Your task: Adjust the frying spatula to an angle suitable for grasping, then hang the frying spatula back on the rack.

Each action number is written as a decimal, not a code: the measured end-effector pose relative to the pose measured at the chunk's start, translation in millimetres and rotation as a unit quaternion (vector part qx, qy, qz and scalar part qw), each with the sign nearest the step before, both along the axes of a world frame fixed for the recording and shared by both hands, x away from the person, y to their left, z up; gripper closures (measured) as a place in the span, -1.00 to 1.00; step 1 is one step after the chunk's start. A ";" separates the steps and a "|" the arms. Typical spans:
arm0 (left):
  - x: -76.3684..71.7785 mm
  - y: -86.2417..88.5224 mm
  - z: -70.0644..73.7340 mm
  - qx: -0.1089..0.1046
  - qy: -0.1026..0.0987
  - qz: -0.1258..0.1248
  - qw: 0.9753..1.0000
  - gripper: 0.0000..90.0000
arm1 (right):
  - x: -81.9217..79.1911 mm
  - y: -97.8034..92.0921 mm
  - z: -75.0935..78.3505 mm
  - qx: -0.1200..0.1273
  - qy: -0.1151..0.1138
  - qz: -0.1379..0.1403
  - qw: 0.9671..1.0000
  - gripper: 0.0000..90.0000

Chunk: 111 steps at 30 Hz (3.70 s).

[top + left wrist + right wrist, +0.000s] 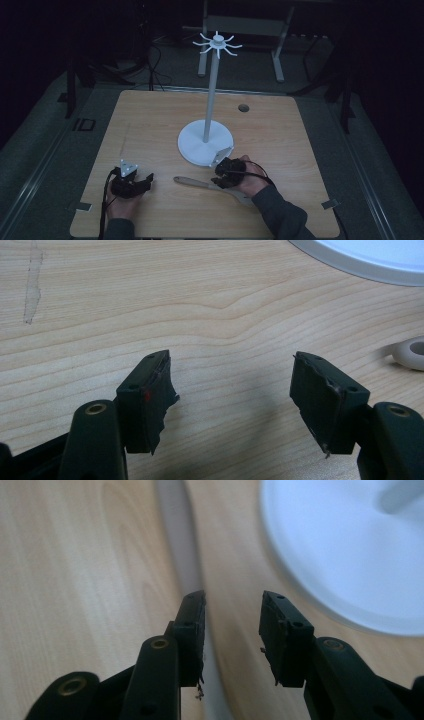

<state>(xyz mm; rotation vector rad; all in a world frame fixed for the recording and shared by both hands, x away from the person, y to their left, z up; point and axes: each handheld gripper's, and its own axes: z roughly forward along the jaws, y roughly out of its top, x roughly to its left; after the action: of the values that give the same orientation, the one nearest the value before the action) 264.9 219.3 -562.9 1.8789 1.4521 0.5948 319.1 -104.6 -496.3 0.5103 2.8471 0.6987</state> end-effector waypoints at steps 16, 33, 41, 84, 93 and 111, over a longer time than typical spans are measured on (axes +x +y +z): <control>0.3 3.7 0.9 -0.005 -0.001 0.004 1.000 -0.27 | 2.4 27.6 -36.9 -0.037 0.042 0.035 0.998 0.61; 0.8 0.5 -0.3 0.000 0.002 -0.002 1.000 -0.27 | 18.5 -31.6 -22.8 0.017 0.004 -0.079 0.997 0.69; 1.0 0.8 -0.5 -0.001 0.003 -0.002 1.000 -0.27 | 30.6 -41.2 -30.8 -0.001 0.002 -0.134 0.991 0.69; 2.5 -1.1 -2.1 0.002 0.008 -0.006 1.000 -0.27 | 23.3 -49.0 -18.1 0.064 -0.030 -0.161 0.984 0.67; 3.1 -1.7 -2.2 0.002 0.007 -0.006 1.000 -0.27 | 19.2 -59.5 -4.8 0.113 -0.056 -0.174 0.977 0.68; 2.6 -2.3 -1.8 0.004 0.007 -0.007 1.000 -0.27 | 18.5 -71.4 21.4 0.188 -0.101 -0.189 0.958 0.68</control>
<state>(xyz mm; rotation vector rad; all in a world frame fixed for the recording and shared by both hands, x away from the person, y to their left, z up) 267.5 216.9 -564.7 1.9022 1.4473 0.5826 337.6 -176.0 -474.9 0.9456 2.3332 1.1402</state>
